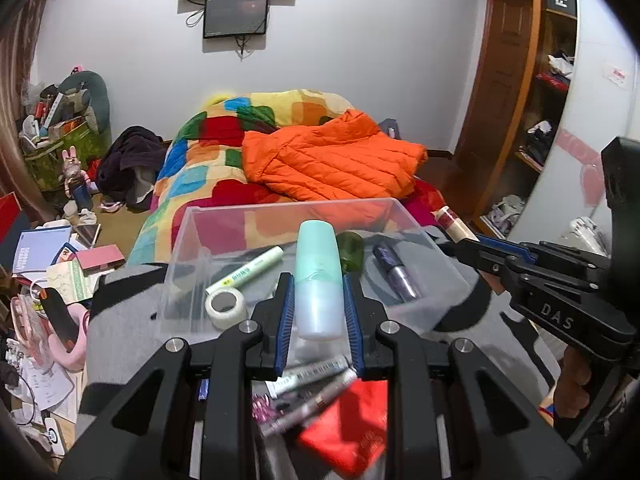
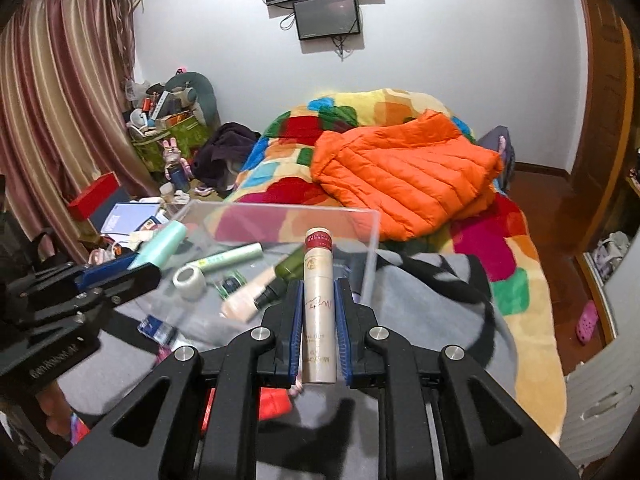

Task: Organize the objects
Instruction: 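Carry both held items into the clear box and open both grippers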

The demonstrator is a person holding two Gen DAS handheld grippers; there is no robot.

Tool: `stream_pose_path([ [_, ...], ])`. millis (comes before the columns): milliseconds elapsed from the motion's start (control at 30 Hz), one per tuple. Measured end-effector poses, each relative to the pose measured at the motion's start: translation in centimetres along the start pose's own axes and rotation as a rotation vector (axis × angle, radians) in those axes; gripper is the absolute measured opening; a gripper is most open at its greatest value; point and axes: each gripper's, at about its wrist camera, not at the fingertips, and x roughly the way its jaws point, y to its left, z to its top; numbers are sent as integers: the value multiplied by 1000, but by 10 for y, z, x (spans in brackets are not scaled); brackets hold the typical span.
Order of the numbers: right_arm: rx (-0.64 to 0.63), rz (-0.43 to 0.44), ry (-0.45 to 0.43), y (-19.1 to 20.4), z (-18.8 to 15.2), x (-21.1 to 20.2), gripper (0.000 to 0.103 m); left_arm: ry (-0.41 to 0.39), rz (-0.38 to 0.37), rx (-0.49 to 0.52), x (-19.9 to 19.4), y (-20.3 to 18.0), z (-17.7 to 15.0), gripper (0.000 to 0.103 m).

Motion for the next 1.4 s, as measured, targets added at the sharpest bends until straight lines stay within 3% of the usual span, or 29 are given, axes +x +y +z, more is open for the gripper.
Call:
stream_pose_path([
  [333,46,4,115,-10,13,52,14,90,8,-10,49,6,8,24],
  [567,52,2,180,-12,5,76,14,164,-38,-27,74,6,5,24],
  [833,3,1,168,-2,6,65,15,127,-44,6,51,-1,2,24],
  [933,-2,21,147,1,8,52,17,109,-57,12,36,1,0,30],
  [1067,-16,40,119,5,2,30,22,80,-47,46,11,-2,-14,51],
  [1300,-57,41,114,11,-21,3,28,141,-62,80,-1,-5,-53,58],
  [1400,-75,19,118,12,-36,-5,37,174,-78,79,-3,-8,-71,58],
])
